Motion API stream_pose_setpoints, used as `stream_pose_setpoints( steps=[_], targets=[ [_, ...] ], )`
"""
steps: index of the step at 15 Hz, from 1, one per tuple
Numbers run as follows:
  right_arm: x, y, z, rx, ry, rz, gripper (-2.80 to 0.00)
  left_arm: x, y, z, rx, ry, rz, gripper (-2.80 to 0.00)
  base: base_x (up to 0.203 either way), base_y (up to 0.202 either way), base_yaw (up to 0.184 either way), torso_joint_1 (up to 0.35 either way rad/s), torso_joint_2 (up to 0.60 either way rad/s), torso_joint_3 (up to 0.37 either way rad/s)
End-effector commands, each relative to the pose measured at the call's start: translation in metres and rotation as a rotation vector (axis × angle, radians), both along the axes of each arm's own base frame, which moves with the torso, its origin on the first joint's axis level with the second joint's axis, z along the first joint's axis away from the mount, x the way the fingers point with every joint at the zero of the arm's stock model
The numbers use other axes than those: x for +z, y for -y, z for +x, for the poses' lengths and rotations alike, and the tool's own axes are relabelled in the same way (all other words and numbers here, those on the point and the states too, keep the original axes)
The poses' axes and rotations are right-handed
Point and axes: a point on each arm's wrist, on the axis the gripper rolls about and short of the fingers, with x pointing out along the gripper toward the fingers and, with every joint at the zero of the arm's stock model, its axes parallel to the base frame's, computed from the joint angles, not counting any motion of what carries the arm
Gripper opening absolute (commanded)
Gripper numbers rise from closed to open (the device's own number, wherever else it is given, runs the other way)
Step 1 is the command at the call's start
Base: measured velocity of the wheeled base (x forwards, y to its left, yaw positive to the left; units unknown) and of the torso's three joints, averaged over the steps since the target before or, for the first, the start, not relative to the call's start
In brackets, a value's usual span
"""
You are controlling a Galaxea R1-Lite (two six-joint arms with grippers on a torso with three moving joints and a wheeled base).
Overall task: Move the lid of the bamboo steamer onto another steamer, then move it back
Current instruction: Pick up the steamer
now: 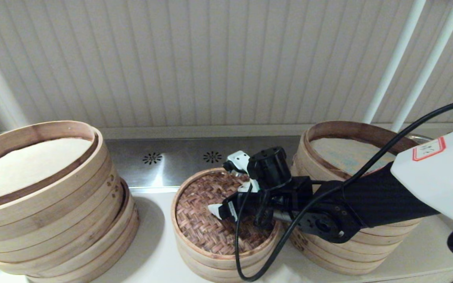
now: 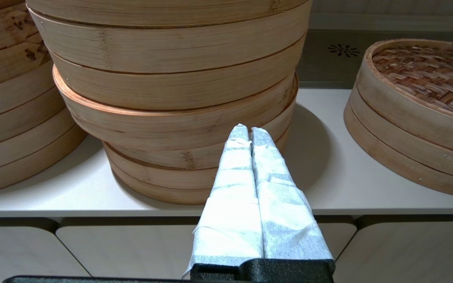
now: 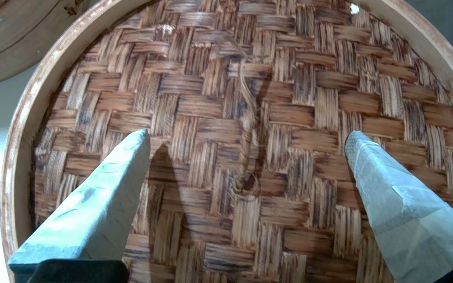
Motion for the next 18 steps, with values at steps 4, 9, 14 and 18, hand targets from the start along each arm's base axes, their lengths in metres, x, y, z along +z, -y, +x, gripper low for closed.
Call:
stream_pose_setpoints(
  steps=[4,9,14,18],
  targets=[
    [0.002,-0.002,0.002,0.000,0.008,0.007,0.00,0.000,0.000,0.000,0.001,0.001,0.000,-2.80,0.000,0.000,0.000,0.000,0.00,0.000],
    [-0.006,-0.005,0.005,0.002,-0.005,-0.004,0.00,0.000,0.000,0.000,0.001,0.001,0.000,-2.80,0.000,0.000,0.000,0.000,0.00,0.000],
    [-0.009,-0.006,0.007,0.001,-0.007,-0.009,-2.80,0.000,0.000,0.000,0.001,0.001,0.000,-2.80,0.000,0.000,0.000,0.000,0.00,0.000],
    [-0.010,-0.007,0.007,0.003,-0.007,-0.009,-2.80,0.000,0.000,0.000,0.001,0.001,0.000,-2.80,0.000,0.000,0.000,0.000,0.00,0.000]
  ],
)
